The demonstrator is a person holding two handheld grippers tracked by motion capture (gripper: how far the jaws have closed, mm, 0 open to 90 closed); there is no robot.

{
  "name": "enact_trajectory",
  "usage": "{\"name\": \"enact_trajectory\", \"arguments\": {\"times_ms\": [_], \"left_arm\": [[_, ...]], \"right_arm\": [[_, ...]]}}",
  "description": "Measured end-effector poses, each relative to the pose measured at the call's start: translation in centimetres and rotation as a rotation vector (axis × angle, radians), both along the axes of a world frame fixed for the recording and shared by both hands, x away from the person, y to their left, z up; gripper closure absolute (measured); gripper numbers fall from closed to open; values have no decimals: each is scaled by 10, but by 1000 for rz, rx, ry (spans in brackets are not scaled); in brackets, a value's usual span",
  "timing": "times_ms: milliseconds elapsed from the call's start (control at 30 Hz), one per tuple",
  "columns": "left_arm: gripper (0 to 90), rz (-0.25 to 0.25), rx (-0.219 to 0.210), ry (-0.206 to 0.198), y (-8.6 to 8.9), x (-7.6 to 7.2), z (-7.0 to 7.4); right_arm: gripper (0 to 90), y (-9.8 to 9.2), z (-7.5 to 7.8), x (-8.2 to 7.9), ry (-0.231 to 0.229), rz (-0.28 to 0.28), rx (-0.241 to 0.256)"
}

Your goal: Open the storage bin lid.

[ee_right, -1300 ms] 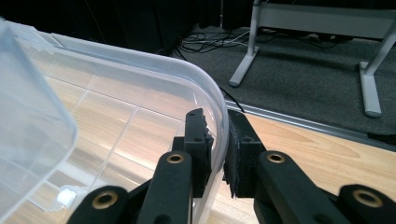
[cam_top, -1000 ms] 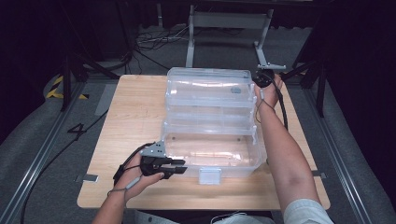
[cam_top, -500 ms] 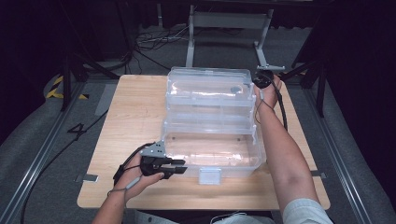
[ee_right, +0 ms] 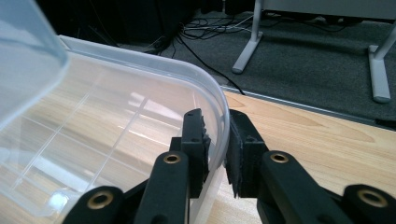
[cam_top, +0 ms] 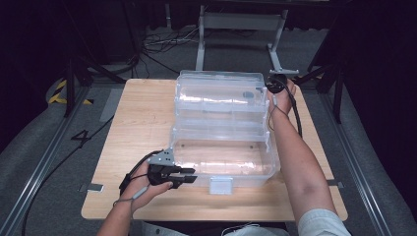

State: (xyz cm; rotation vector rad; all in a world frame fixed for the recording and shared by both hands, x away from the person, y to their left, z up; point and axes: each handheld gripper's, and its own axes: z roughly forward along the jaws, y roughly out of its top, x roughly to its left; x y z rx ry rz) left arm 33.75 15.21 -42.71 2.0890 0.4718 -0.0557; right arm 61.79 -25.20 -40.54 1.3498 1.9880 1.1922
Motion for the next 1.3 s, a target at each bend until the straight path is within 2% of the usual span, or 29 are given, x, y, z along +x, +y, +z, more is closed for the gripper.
{"name": "enact_trajectory", "arguments": {"times_ms": [133,200,400,567,667,800,867,967,1167,1300], "left_arm": [[719,-3,0,9,0,1,0],[720,-4,-3,12,0,1,0],[720,-5,-6,20,0,2,1],[715,-2,-3,32,0,2,1],[702,7,16,39,-1,2,3],[659,25,27,33,0,1,7],[626,37,24,25,1,1,10],[613,46,24,17,3,-1,17],[591,66,12,-4,12,-1,28],[581,91,7,-18,20,0,36]], "right_arm": [[698,-1,7,-3,-12,19,22],[660,-3,14,-8,-42,11,-28],[658,-12,23,-16,-75,12,-5],[649,-24,33,-31,-113,22,3],[638,-31,38,-41,-129,40,4],[618,-39,46,-60,-156,66,7],[605,-46,49,-73,-173,83,28],[600,-56,52,-89,-197,98,68],[585,-69,58,-128,-248,130,77],[577,-75,62,-148,-272,154,97]]}}
